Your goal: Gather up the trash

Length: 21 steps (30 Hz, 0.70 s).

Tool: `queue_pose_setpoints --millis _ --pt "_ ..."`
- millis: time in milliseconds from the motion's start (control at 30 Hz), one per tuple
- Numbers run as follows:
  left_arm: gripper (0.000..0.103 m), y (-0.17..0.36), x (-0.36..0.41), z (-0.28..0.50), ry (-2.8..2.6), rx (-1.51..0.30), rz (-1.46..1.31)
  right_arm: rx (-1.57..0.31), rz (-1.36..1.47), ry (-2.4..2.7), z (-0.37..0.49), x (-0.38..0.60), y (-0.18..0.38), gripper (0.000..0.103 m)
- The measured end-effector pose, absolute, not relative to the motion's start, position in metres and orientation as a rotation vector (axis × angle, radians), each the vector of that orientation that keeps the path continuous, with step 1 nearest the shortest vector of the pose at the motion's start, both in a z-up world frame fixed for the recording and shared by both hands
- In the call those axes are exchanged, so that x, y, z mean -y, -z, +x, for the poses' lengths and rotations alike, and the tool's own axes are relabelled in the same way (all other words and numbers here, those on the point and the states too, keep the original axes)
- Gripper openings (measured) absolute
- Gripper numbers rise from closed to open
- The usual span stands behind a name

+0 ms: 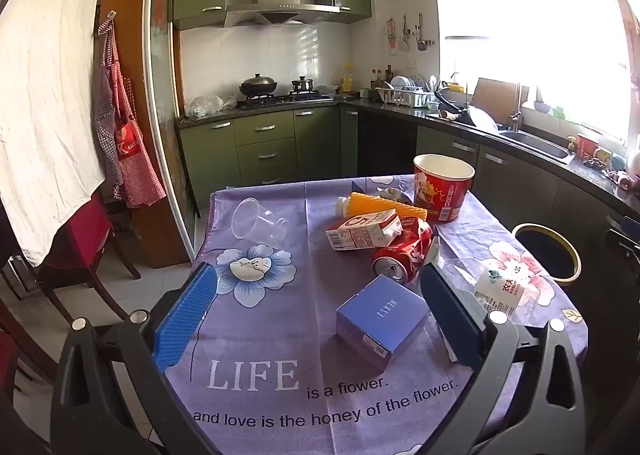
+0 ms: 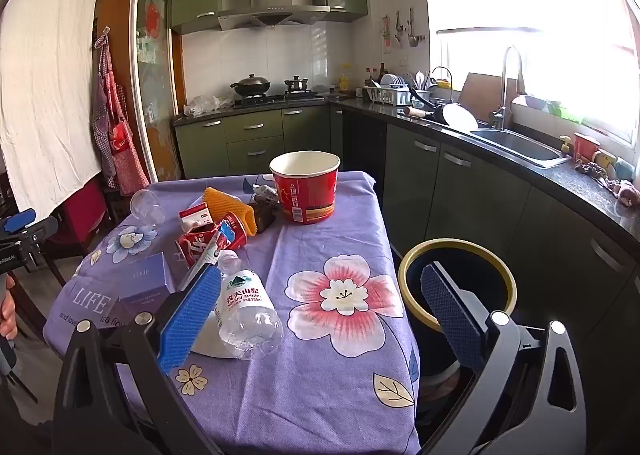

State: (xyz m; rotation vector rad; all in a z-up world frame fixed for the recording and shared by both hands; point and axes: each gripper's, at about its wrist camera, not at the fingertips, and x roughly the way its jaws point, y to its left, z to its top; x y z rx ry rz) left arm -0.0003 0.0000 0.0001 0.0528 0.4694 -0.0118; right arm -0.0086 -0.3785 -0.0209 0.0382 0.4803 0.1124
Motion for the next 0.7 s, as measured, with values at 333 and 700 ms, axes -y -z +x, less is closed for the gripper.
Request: queue_pose_setpoints --millis 333,700 --pt "0.097 0.001 0.001 -0.002 0.012 -0.475 0.056 -0.484 0.038 -0.112 -0.008 0.379 0.021 0.099" --pt "0.097 0.005 0.004 -0.001 0.026 -0.491 0.063 -0.484 0.038 -0.112 -0.008 0.379 0.02 0.099"
